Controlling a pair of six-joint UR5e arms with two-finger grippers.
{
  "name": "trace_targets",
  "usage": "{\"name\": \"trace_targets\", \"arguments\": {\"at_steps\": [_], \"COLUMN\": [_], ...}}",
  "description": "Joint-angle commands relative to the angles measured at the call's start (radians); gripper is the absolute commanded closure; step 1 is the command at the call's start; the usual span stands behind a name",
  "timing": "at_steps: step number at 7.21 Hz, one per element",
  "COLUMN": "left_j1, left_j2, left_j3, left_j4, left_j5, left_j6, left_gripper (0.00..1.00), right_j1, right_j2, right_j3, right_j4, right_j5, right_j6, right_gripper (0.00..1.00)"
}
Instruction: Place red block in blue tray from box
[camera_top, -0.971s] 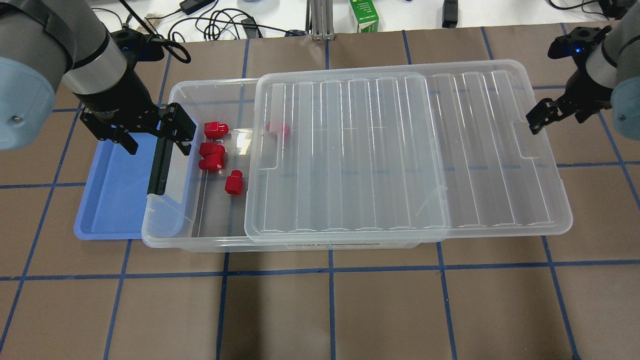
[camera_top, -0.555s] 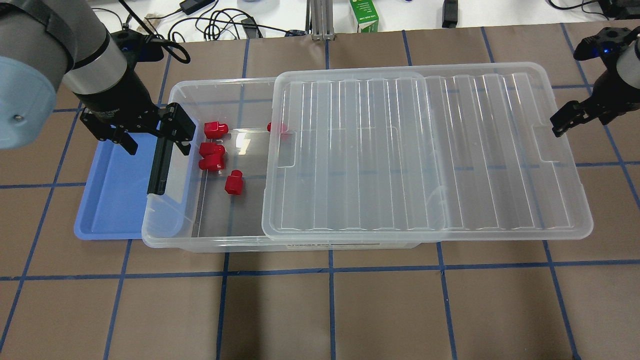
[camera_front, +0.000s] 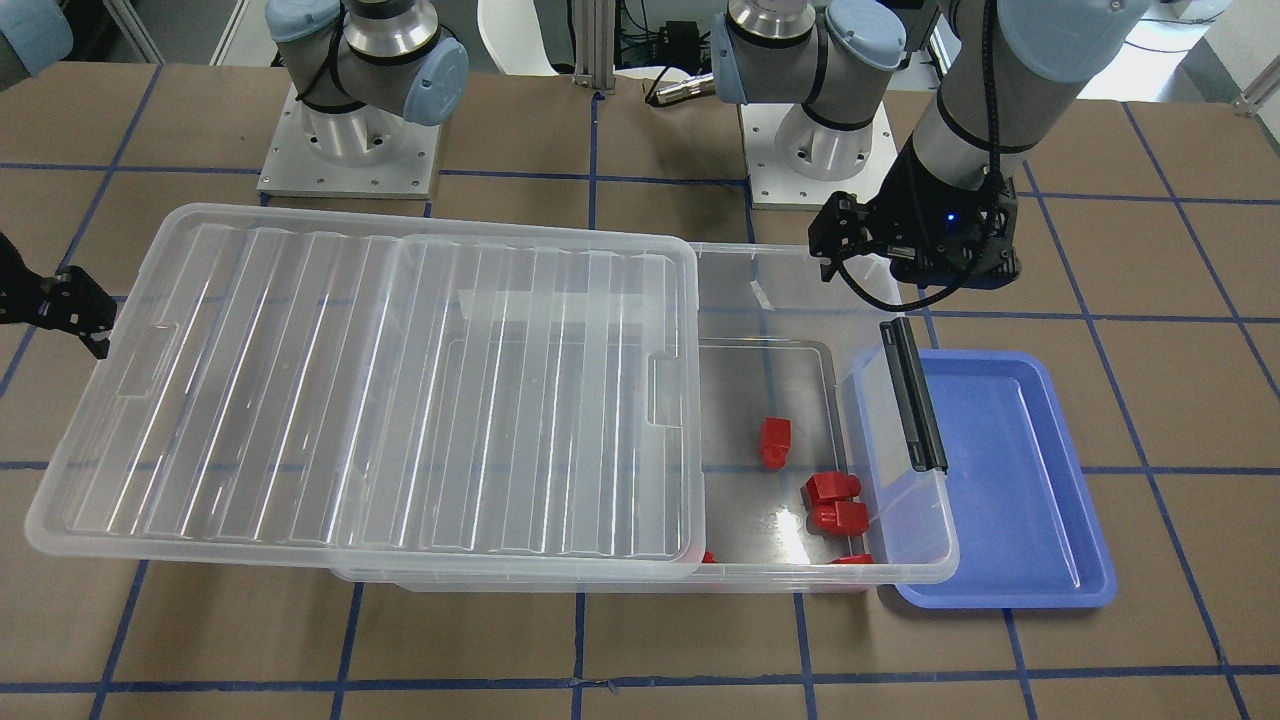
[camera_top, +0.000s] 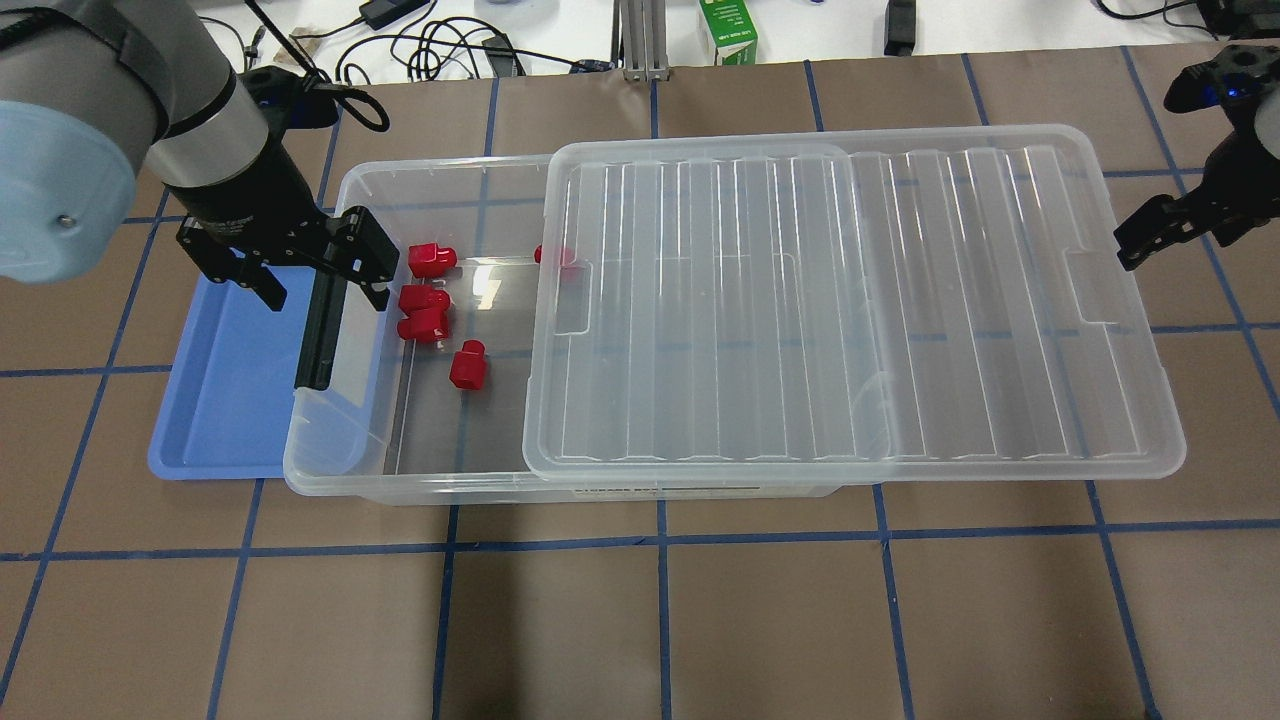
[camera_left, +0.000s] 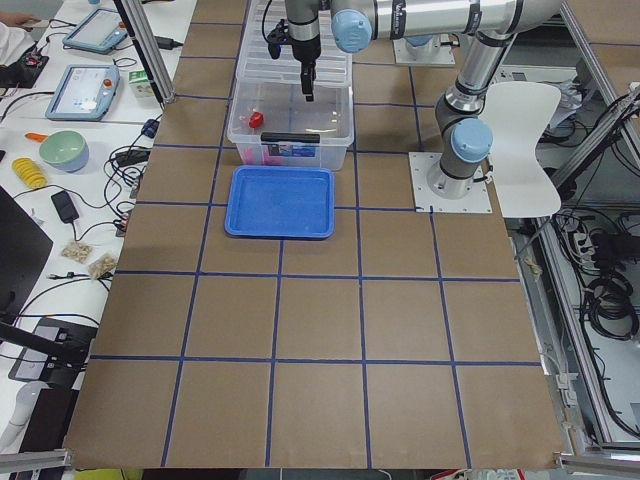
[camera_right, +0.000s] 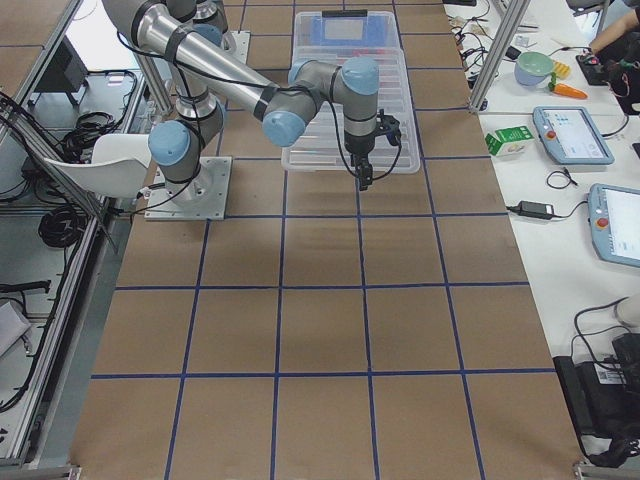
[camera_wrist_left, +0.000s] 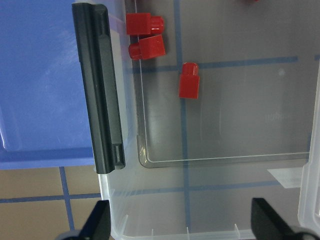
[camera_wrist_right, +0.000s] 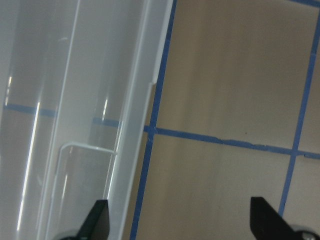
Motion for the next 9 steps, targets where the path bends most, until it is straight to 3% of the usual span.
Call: {"name": "trace_targets", "arguments": {"at_steps": [1, 3, 5, 7, 9], "left_j1": [-0.005, -0.008, -0.008, -0.013, -0.038], "left_j2": [-0.068, -0.123, -0.16, -0.204, -0.235], "left_j3": [-0.004, -0.045, -0.133, -0.142, -0.142], "left_j4": [0.074, 0.168, 0.298, 0.325, 0.343], "left_j5": [0.002, -0.006, -0.007, -0.011, -0.009], "left_j6": [-0.012, -0.01, -0.006, -0.007, -0.009], "left_gripper": [0.18, 0.18, 0.18, 0.2, 0.21], "right_j1": [0.001, 0.012, 0.112, 0.244, 0.303], "right_j2": [-0.048, -0.097, -0.102, -0.093, -0.069], "right_j3": [-0.172, -0.225, -0.227, -0.227, -0.227], "right_j4": [0.284, 0.372, 0.357, 0.334, 0.299], "right_j5": [-0.005, -0.003, 0.02, 0.018, 0.012], "right_j6": [0.009, 0.091, 0.289, 0.496, 0.584], "right_gripper": [0.0, 0.0, 0.0, 0.0, 0.0]}}
